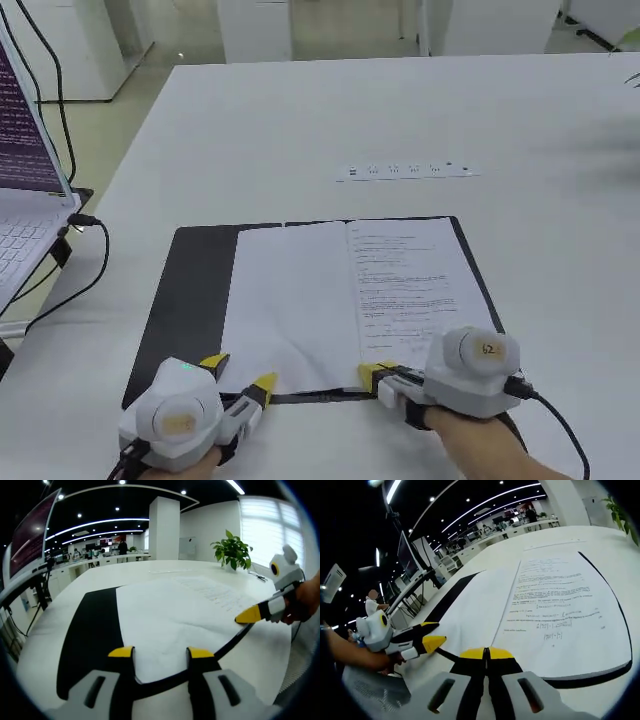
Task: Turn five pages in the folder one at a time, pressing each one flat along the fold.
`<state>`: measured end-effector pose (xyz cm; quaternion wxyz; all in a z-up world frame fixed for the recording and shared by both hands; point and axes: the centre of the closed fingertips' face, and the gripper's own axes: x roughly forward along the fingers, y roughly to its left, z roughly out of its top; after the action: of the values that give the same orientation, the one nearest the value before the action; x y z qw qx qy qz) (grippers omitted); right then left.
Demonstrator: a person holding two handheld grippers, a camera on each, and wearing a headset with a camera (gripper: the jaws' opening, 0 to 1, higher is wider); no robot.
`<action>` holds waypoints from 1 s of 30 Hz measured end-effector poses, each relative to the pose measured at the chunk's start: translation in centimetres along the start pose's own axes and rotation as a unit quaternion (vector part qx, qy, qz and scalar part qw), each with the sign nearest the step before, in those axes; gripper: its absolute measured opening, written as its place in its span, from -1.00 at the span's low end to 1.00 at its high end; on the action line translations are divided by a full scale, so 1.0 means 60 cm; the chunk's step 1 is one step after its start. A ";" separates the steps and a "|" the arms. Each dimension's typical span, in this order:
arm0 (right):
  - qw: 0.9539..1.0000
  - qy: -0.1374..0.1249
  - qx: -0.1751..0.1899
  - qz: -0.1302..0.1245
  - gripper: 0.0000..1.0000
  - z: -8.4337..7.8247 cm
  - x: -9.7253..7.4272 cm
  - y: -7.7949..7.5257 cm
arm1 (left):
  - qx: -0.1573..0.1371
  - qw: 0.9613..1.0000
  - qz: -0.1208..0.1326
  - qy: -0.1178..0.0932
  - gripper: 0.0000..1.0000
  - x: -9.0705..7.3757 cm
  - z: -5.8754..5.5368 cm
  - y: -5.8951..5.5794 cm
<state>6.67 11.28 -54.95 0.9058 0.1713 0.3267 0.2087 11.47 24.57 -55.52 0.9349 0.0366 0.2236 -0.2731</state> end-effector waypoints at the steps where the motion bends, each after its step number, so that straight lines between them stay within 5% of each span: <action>1: 1.000 0.006 -0.001 0.002 -1.00 -0.006 -0.005 0.003 | 0.000 1.000 0.000 0.000 -0.20 0.000 0.000 0.000; 10: 0.999 0.034 0.000 0.033 -1.00 -0.029 -0.048 0.044 | 0.003 1.000 -0.005 0.012 -0.15 0.001 -0.002 -0.005; 16: 0.999 0.038 0.000 0.027 -1.00 -0.017 -0.089 0.056 | 0.005 0.998 -0.025 0.053 0.04 0.003 -0.002 -0.019; 23: 0.999 0.001 0.040 -0.021 -1.00 0.026 -0.147 0.021 | -0.079 0.989 -0.061 0.111 -0.02 -0.023 0.006 -0.041; 25: 0.998 -0.021 0.054 -0.032 -1.00 0.043 -0.166 0.009 | -0.079 0.990 -0.066 0.100 -0.03 -0.035 0.020 -0.042; 30: 0.995 -0.046 0.060 -0.058 -1.00 0.067 -0.208 -0.017 | -0.183 0.976 -0.081 0.084 0.00 -0.069 0.054 -0.055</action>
<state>0.88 3.60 -45.95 0.9185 0.2153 0.3060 0.1281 7.93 23.19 -50.61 0.8786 -0.1310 0.3495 -0.2979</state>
